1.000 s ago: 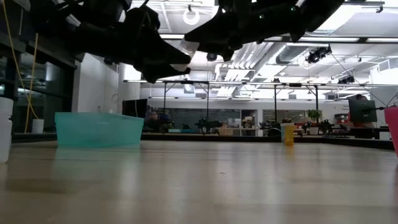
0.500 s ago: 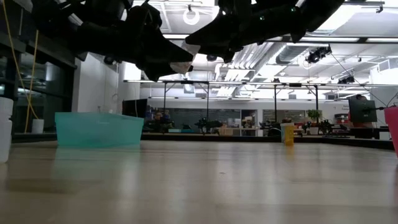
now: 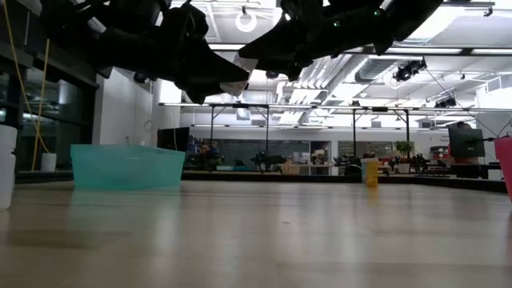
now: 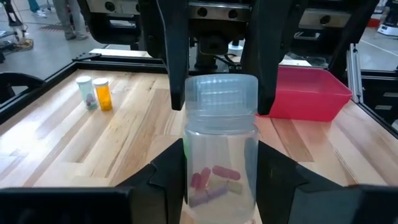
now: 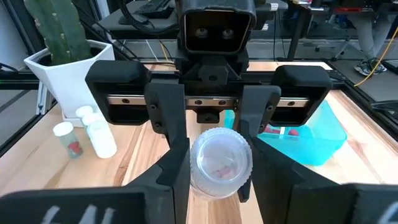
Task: Pick and place medicine bottles into bin by pill shape (circle, oval)
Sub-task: Put the transparent capsule bottle into the blue bin
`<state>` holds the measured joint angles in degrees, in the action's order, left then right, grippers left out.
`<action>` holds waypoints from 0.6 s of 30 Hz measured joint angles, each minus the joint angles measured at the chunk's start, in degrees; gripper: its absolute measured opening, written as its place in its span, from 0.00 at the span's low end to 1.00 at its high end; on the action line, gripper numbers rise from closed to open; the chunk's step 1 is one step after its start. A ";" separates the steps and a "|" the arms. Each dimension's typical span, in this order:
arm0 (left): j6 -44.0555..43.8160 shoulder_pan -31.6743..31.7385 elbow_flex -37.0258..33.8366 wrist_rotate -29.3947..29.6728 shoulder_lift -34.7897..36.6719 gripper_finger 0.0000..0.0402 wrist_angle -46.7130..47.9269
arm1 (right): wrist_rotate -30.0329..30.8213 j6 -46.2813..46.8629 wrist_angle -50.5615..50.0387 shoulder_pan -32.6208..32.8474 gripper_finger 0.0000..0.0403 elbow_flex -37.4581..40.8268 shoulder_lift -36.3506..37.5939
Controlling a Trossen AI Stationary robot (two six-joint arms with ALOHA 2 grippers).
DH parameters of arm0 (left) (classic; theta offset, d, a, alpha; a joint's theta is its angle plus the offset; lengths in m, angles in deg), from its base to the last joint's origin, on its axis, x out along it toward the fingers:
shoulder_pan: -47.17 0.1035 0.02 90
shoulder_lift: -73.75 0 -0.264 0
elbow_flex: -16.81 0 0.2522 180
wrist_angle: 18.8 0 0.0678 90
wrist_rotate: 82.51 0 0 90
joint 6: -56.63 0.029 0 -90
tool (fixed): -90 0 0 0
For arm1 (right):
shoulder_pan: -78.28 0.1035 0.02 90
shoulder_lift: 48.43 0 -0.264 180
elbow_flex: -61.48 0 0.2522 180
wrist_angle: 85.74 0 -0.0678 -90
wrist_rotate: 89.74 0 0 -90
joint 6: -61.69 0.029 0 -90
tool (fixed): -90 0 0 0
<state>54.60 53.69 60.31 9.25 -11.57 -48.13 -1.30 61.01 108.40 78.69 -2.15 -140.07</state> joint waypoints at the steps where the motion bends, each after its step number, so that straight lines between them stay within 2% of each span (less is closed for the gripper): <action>1: 0.07 0.00 0.00 0.00 0.00 0.34 0.00 | 0.00 0.02 0.02 0.00 0.29 0.00 0.00; 5: -0.31 0.00 0.00 0.12 0.03 0.37 0.00 | 0.46 1.42 0.04 0.01 0.31 0.00 0.00; 13: -0.61 0.74 -0.02 2.73 4.86 0.36 8.75 | 2.77 -0.86 0.15 0.04 0.56 0.02 1.24; 18: -0.76 0.74 0.00 5.97 9.24 0.36 15.97 | 3.32 -0.95 -1.50 0.02 0.64 0.02 3.99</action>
<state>53.84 54.44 60.31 15.22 -2.33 -32.16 2.02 60.06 106.90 78.71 -2.13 -136.07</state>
